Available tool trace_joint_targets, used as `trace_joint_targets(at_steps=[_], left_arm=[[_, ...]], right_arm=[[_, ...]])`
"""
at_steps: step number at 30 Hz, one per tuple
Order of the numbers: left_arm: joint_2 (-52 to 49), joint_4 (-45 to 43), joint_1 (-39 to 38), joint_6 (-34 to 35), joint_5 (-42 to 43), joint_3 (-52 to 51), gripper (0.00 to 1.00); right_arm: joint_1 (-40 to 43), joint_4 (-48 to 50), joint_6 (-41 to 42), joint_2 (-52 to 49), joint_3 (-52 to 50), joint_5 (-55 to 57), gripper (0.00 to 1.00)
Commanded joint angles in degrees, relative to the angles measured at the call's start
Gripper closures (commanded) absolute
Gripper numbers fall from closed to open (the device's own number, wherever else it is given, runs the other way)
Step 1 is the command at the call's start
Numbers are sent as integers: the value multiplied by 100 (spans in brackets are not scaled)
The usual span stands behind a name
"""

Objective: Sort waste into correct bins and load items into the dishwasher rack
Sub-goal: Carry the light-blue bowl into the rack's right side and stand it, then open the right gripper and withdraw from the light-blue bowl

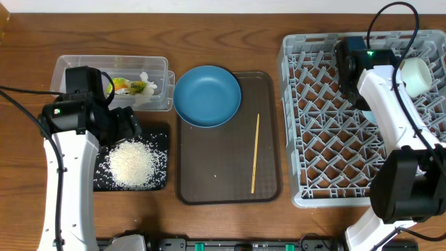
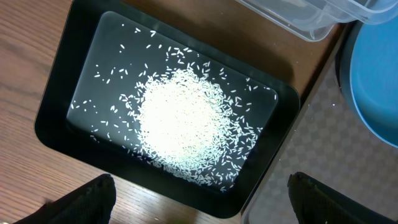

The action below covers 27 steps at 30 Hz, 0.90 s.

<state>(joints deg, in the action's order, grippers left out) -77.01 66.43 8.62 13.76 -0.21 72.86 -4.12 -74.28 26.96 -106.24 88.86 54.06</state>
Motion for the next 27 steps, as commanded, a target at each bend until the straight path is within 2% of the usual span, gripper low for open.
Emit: trace_joint_targets(at_steps=[1,8,27], left_arm=[[68,17,31,50,-48,11,9],[68,17,31,50,-48,11,9],[68,17,31,50,-48,11,9]], right_arm=[[-190,-13,195,79,-59,667,99],[-186,-2,479,79,-59,1827,99],[-116,393,837,46,-380,1600,99]])
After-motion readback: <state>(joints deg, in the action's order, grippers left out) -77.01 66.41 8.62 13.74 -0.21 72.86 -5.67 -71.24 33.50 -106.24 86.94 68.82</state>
